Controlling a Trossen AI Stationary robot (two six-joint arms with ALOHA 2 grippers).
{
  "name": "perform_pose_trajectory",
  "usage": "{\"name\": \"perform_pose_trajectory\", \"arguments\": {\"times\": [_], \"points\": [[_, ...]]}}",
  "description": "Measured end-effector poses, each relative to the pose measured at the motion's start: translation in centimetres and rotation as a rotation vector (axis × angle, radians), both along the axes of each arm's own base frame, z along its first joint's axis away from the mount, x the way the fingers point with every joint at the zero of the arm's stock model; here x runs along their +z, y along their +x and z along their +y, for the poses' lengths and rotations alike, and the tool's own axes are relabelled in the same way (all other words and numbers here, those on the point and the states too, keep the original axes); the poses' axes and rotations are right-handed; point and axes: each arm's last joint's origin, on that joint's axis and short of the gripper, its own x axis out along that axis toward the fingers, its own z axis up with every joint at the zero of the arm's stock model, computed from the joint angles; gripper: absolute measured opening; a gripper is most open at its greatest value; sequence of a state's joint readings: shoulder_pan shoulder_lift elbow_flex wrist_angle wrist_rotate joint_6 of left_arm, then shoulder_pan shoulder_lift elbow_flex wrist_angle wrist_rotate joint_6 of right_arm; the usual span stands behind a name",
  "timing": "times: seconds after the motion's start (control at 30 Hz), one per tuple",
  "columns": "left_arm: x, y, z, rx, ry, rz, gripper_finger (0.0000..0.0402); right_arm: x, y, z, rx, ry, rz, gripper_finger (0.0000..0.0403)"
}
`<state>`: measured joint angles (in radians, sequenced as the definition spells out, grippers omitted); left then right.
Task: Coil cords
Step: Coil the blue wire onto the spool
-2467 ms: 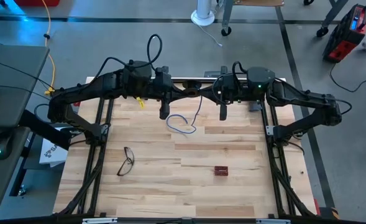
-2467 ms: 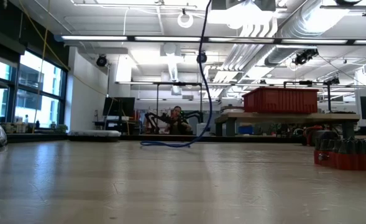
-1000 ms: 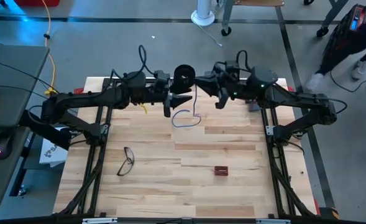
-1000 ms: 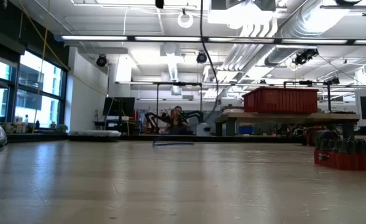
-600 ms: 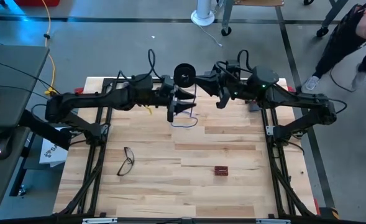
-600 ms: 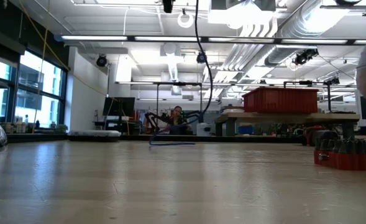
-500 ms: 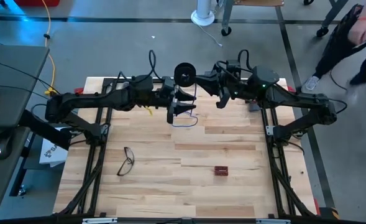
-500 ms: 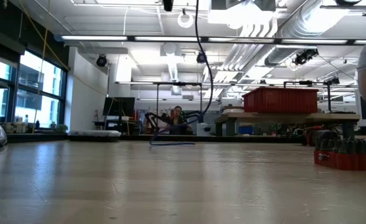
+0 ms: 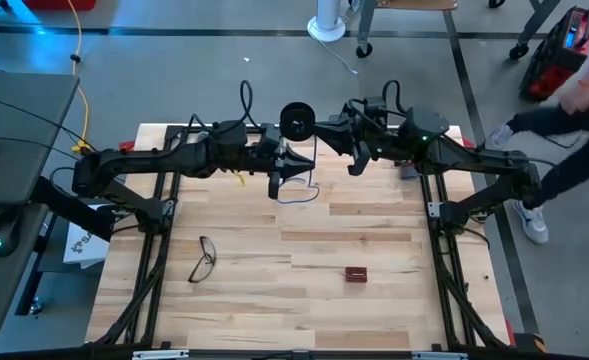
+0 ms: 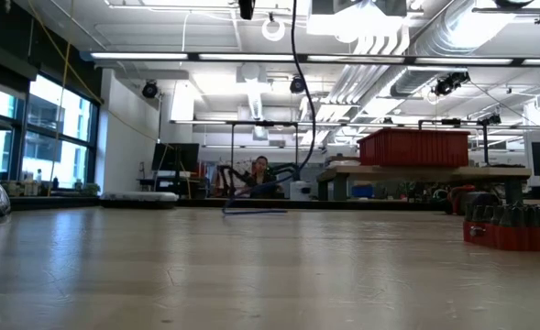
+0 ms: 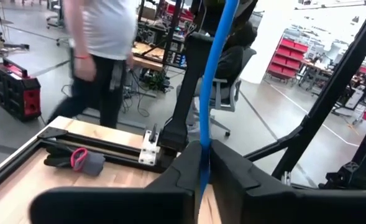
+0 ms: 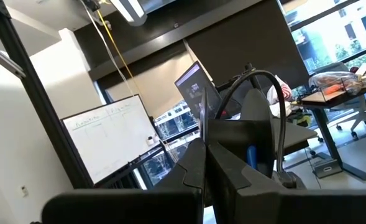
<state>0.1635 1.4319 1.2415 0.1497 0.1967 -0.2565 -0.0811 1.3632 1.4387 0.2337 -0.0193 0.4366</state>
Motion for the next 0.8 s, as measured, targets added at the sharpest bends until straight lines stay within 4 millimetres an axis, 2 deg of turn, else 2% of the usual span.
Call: {"name": "perform_pose_trajectory", "arguments": {"times": [0.47,0.57,0.8], "points": [[-0.4,0.0,0.0,0.008,-0.041,0.040,0.0003,0.1,0.0,0.0,-0.001,-0.005,-0.010,0.0000],[-0.2,-0.8,-0.1,0.011,-0.069,0.081,0.0002,0.0,-0.2,0.0,-0.005,-0.018,0.006,0.0000],[1.4,-3.8,-0.6,0.002,-0.132,0.132,0.0001,0.6,-1.9,0.0,-0.045,-0.038,0.042,0.0000]]}}
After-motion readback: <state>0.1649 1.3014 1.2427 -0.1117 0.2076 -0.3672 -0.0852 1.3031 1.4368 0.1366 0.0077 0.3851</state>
